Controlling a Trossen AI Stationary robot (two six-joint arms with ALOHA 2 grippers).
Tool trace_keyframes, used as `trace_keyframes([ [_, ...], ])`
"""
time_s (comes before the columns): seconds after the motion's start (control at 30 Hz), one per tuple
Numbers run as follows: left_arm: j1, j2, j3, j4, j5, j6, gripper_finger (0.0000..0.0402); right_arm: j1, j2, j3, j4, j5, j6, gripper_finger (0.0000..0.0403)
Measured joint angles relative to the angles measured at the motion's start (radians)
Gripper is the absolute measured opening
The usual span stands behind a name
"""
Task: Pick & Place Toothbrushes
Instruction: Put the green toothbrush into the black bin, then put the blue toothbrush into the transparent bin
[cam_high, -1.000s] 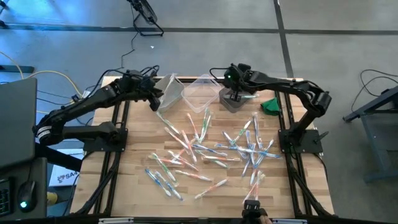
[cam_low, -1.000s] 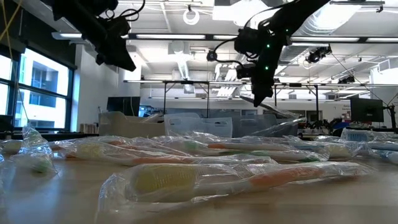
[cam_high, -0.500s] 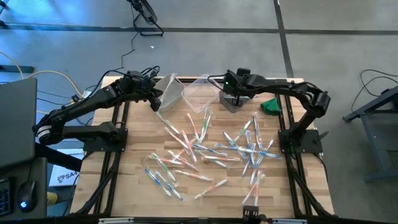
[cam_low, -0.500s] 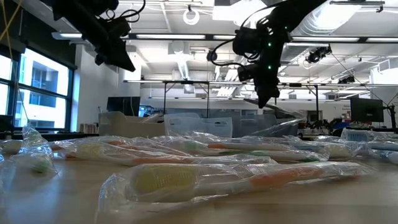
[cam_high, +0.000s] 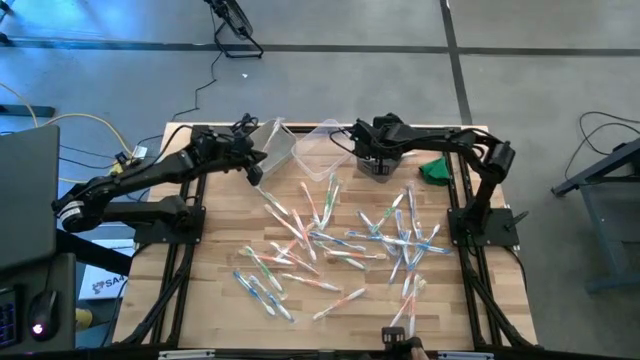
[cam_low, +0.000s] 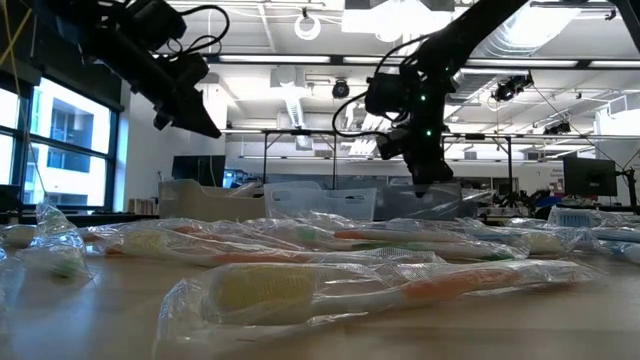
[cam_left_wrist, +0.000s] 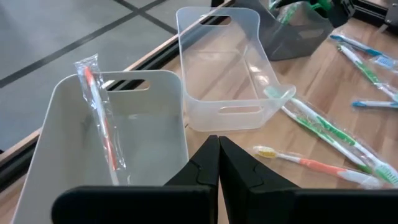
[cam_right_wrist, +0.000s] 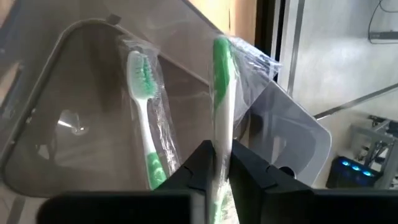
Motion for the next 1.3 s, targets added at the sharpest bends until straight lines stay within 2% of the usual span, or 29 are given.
trace_keyframes([
  [0.1,0.0,0.0,0.0,0.013,0.0,0.001,0.0,0.008,0.0,0.0,0.003,0.017,-0.021,0.0086],
  [0.17,0.0,0.0,0.0,0.022,0.0,0.001,0.0,0.016,0.0,0.0,0.003,0.064,-0.037,0.011],
  [0.3,0.0,0.0,0.0,0.026,0.0,0.001,0.0,0.03,0.0,0.0,-0.001,0.128,-0.093,0.0134],
  [0.63,0.0,0.0,0.0,0.025,0.0,0.007,0.0,0.028,0.0,0.0,-0.02,0.015,-0.103,0.0109],
  [0.83,0.0,0.0,0.0,0.025,0.0,0.009,0.0,0.029,-0.001,0.0,-0.021,0.091,-0.114,0.0105],
  [0.93,0.0,0.0,0.0,0.025,0.0,0.03,0.0,0.029,-0.018,0.0,-0.016,0.092,-0.106,0.01],
  [1.03,0.0,0.0,0.0,0.025,-0.001,0.077,0.0,0.013,-0.058,0.0,-0.013,0.003,-0.041,0.0086],
  [1.2,0.0,0.0,0.0,0.029,-0.013,0.105,0.0,-0.052,-0.138,0.0,-0.003,-0.269,0.122,0.0047],
  [1.3,0.0,0.0,0.0,0.028,-0.014,0.107,0.0,-0.101,-0.182,0.0,0.012,-0.444,0.147,0.0021],
])
